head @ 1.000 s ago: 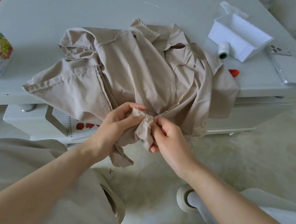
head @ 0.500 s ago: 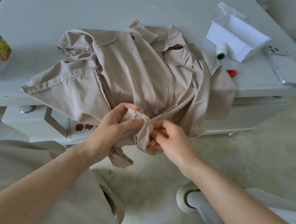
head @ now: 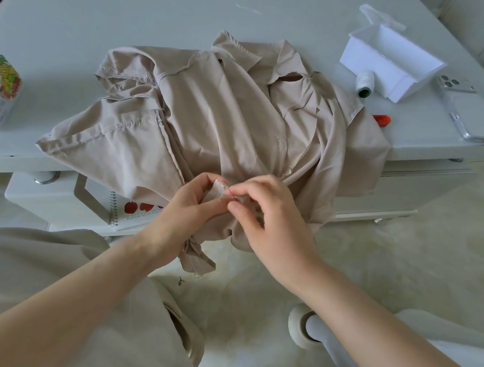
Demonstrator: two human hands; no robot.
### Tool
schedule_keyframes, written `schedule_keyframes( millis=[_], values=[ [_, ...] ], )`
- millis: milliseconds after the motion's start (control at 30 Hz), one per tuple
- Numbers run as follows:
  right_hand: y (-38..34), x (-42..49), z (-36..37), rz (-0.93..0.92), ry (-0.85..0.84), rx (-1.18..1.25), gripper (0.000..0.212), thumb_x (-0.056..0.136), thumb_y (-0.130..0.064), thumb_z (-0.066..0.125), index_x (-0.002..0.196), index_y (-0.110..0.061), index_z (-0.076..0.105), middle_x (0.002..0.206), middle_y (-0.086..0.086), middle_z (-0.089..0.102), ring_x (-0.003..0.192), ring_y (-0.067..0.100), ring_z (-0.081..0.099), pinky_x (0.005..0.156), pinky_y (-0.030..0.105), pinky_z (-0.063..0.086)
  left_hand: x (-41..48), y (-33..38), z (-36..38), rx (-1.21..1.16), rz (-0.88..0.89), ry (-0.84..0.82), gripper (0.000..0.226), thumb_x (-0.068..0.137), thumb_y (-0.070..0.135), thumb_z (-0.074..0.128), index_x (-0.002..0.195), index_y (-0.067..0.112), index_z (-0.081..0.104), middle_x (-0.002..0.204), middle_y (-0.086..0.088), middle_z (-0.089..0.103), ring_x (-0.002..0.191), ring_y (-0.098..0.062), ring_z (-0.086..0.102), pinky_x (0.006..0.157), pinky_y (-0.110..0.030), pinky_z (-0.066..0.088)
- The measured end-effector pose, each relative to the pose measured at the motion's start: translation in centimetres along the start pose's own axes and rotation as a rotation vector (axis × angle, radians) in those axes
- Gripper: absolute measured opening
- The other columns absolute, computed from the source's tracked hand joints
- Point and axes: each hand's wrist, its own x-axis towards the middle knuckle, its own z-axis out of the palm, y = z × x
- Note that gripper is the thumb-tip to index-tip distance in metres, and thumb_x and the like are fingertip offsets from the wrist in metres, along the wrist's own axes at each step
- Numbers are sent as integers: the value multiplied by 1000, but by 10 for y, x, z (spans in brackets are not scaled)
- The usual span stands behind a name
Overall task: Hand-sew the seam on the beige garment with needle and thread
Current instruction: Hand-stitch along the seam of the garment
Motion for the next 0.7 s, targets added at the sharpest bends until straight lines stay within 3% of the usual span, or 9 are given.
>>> schedule_keyframes(
  millis=[200,267,400,500,600,700],
  values=[
    [-7,5,1,-32,36,85,11,88,-14,58,83,-8,66,87,-3,59,90,8,50,84,8,36,-1,-2,1,89,-3,16,26,85,19,66,109,11,59,95,-18,65,84,-23,64,70,-31,55],
    [-13,3,-3,-19,-11,183,11,90,-13,56,86,-7,64,88,-3,65,90,9,57,84,15,43,-2,-1,1,148,17,42,20,87,15,65,106,12,60,92,-14,67,82,-19,66,69,-29,56],
    [-24,-1,-14,109,-114,405,14,98,-15,48,89,-10,59,71,-8,65,72,17,62,73,29,49,-3,-3,4,313,50,115,14,86,4,61,95,14,60,67,0,65,56,-8,62,49,-18,48],
    [-15,-3,-21,155,-104,461,20,99,-14,43,87,-22,56,57,-7,55,54,7,53,67,29,53,-2,-5,3,417,114,151,15,89,9,61,102,17,63,78,-2,70,69,-14,67,58,-25,54],
    [3,-11,-31,181,-52,403,23,100,-12,42,87,-23,57,52,-10,43,46,5,40,50,23,39,-1,-5,1,413,138,204,17,90,11,61,104,19,65,87,1,71,81,-14,67,70,-25,55],
    [24,-24,-43,232,-17,355,22,99,-11,42,87,-20,58,50,-12,37,46,4,33,49,14,28,1,-5,-1,392,132,253,16,89,11,63,102,19,66,89,1,71,83,-11,65,73,-25,54]
  ],
)
